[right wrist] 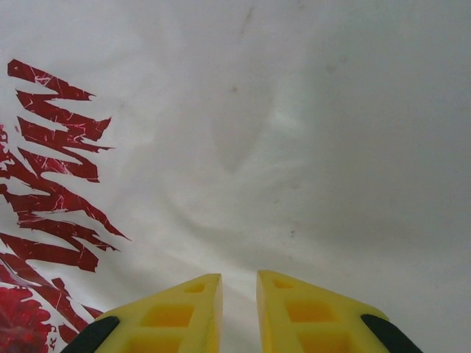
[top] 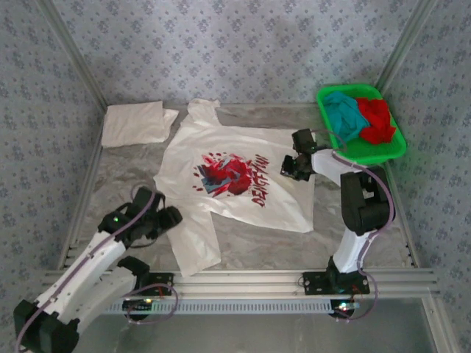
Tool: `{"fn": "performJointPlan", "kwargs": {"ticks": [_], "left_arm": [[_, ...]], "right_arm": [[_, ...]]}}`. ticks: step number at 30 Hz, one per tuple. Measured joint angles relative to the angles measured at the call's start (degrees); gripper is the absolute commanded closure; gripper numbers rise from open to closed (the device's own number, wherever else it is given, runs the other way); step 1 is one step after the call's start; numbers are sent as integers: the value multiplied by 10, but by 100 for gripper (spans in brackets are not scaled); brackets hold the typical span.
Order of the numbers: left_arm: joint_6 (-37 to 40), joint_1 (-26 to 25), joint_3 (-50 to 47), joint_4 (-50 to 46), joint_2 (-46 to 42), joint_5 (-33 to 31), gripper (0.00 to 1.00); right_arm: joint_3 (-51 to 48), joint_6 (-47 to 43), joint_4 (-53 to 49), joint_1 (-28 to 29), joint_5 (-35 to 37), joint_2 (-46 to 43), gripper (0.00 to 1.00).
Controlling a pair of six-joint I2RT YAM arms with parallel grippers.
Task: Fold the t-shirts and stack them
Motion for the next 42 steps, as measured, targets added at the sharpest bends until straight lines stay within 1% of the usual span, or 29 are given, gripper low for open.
{"fn": "performJointPlan", "kwargs": {"ticks": [1, 4, 6, 8, 10, 15, 22, 26, 27, 30, 34, 36, 38, 39, 42], "left_arm": [[-19, -26, -9, -17, 0, 0, 33], [-51, -96, -15, -51, 23, 0, 32], [-66, -128, -14, -57, 44, 1, 30], [-100, -145, -14, -61, 68, 9, 30], [-131, -163, -17, -50, 88, 20, 34], [-183, -210, -40, -11, 112, 39, 38], [-218, -250, -54, 47, 154, 57, 40], [-224, -259, -60, 61, 165, 63, 41], [-224, -260, -60, 63, 167, 63, 44], [-225, -262, -61, 67, 170, 64, 61], [-219, -262, -61, 71, 180, 62, 75], [-213, -262, -60, 72, 184, 60, 87], [-205, -262, -59, 70, 186, 56, 97], [-200, -262, -55, 67, 187, 53, 100], [-186, -256, -37, 46, 188, 36, 100]], "right_arm": [[0, 0, 2, -1, -2, 2, 78], [0, 0, 5, -1, -5, 6, 78], [-1, 0, 8, -1, -7, 7, 78], [-1, 0, 11, -1, -7, 7, 78], [-3, 0, 16, -1, -7, 7, 78], [-15, 0, 20, -2, -7, 7, 78], [-16, 0, 21, -3, -7, 11, 78], [-16, 0, 21, -3, -8, 16, 78], [-16, 0, 21, -3, -8, 17, 78], [-16, 0, 22, -4, -11, 19, 78], [-16, 0, 30, -7, -17, 24, 79], [-16, 0, 33, -7, -20, 28, 79], [-16, 0, 33, -7, -21, 28, 79], [-16, 0, 33, -7, -21, 28, 79], [-16, 0, 29, -7, -23, 28, 80]]}}
